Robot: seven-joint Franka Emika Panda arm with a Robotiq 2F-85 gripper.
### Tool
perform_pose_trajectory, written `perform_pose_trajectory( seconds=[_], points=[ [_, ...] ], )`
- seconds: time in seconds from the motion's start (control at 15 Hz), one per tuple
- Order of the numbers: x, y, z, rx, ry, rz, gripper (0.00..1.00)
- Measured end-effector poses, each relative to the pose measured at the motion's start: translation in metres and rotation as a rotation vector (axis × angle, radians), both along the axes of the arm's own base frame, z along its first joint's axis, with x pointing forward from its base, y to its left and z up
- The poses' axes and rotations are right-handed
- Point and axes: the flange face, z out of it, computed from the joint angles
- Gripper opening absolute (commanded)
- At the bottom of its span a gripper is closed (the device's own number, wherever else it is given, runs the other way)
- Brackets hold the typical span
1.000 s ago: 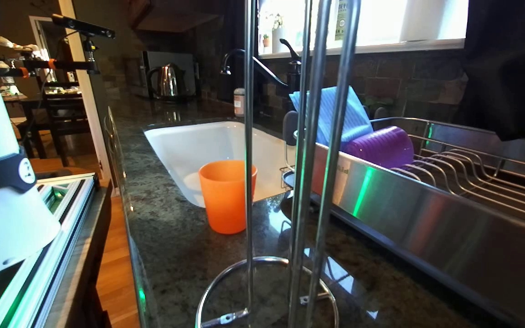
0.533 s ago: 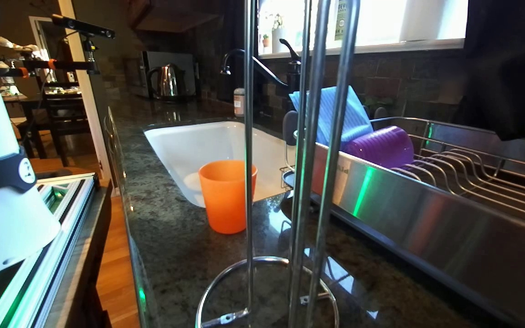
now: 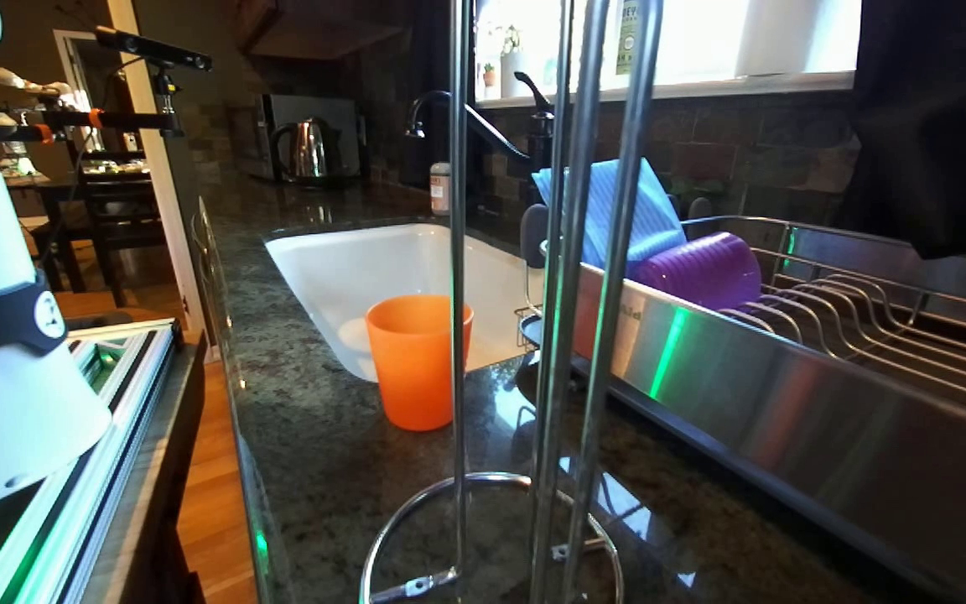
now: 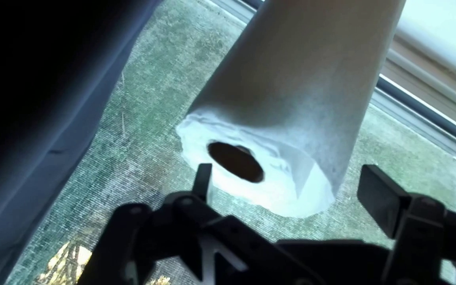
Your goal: Put the paper towel on the paper towel holder
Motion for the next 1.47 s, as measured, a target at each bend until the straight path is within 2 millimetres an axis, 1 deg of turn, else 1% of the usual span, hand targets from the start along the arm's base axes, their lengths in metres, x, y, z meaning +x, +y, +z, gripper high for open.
perform_pose_trajectory(
  seconds=[0.07,0.27,0.53,0.67,0.73,0.8,1.07,1.13,1.2,1.33,1.4,1.47],
  points=[
    [0.002,-0.002,-0.002,0.007,0.002,0.005,0.96],
    [0.007,-0.005,-0.007,0.019,0.008,0.018,0.93],
    [0.011,-0.002,-0.01,0.018,0.01,0.049,0.91],
    [0.012,0.0,-0.011,0.015,0.013,0.062,0.86],
    [0.013,0.001,-0.012,0.015,0.014,0.065,0.77],
    [0.013,0.002,-0.013,0.015,0.015,0.066,0.64],
    [0.014,0.003,-0.015,0.015,0.017,0.069,0.32],
    [0.014,0.003,-0.014,0.015,0.016,0.069,0.25],
    [0.014,0.003,-0.013,0.015,0.014,0.069,0.16],
    [0.013,0.003,-0.008,0.013,0.004,0.071,0.02],
    [0.012,0.004,-0.005,0.012,0.001,0.073,0.01],
    [0.011,0.004,-0.002,0.012,-0.001,0.075,0.04]
  ],
)
